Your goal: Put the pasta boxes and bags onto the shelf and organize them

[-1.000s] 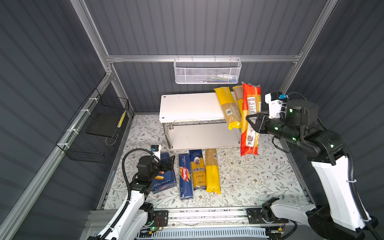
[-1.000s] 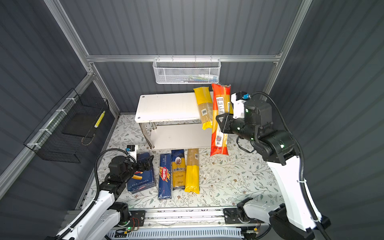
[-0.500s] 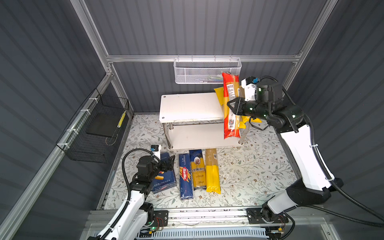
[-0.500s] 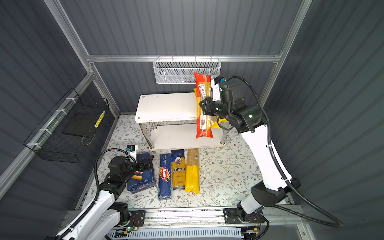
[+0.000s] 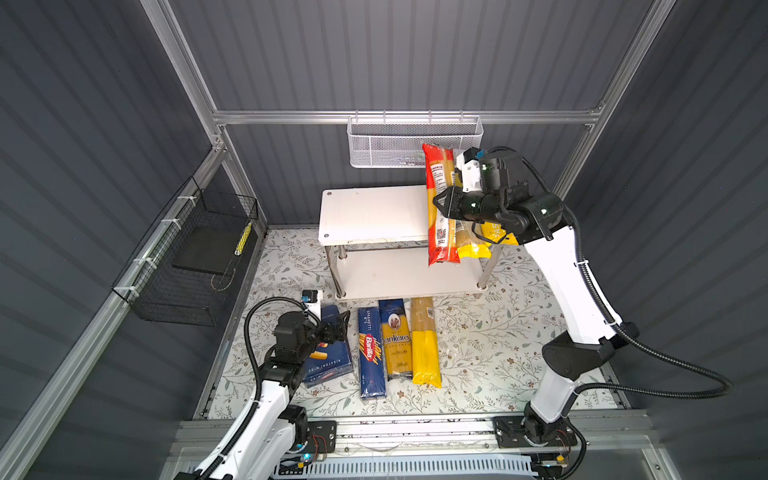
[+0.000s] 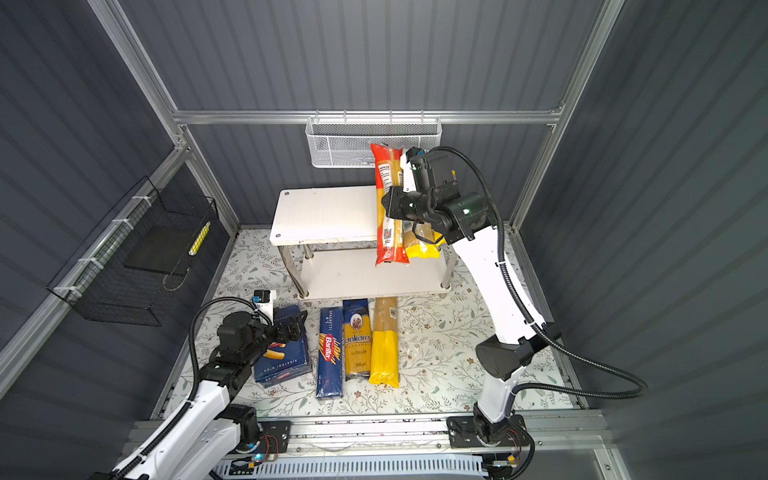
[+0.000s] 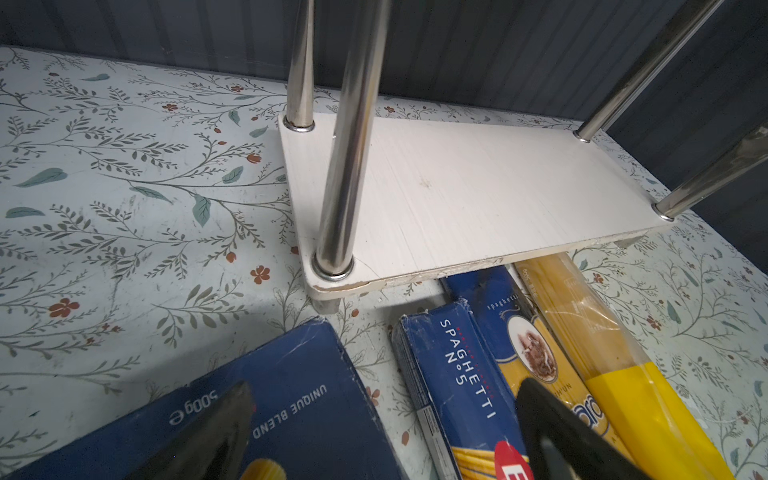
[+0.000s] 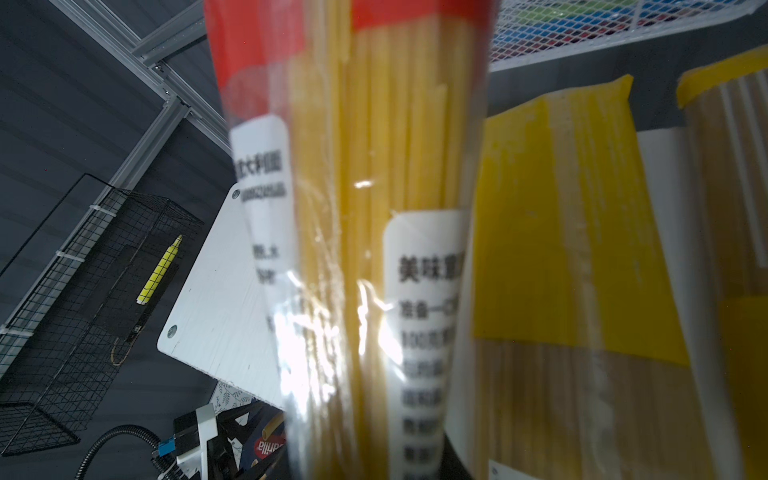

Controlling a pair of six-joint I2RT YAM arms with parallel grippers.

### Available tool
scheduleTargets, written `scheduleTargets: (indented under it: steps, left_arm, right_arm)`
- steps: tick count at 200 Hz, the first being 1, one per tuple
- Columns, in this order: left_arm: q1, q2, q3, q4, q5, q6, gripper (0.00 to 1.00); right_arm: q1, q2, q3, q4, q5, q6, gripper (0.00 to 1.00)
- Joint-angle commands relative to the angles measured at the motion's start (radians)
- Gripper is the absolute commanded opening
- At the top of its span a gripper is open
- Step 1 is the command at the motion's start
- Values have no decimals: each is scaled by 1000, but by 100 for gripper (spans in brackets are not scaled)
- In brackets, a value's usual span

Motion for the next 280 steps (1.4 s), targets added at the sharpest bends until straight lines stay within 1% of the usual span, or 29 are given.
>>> scheduleTargets:
  steps: [1,74,142,186,223,242,280]
  left_arm:
    - [2,1,9,15,6,18,100]
    - [1,-2,8,14,6,18,100]
    - [1,-8,5,14,6,16,100]
    - [2,-18,2,13,5,15,100]
    - [1,-23,0,12,3,15,99]
    - [1,-27,-1,11,0,13,99]
    - [2,-31,-1,9,-5,12,100]
  right_arm:
    - [4,-11,55,136,13,-7,5]
    - [2,67,103,131,33,-5,4]
    - [2,95,106,126,51,6,5]
    - [3,124,106,139,38,26,15]
    - [1,135,99,143,40,34,17]
    - [1,131,85,151,52,36,21]
    - [2,106,30,193,81,39,22]
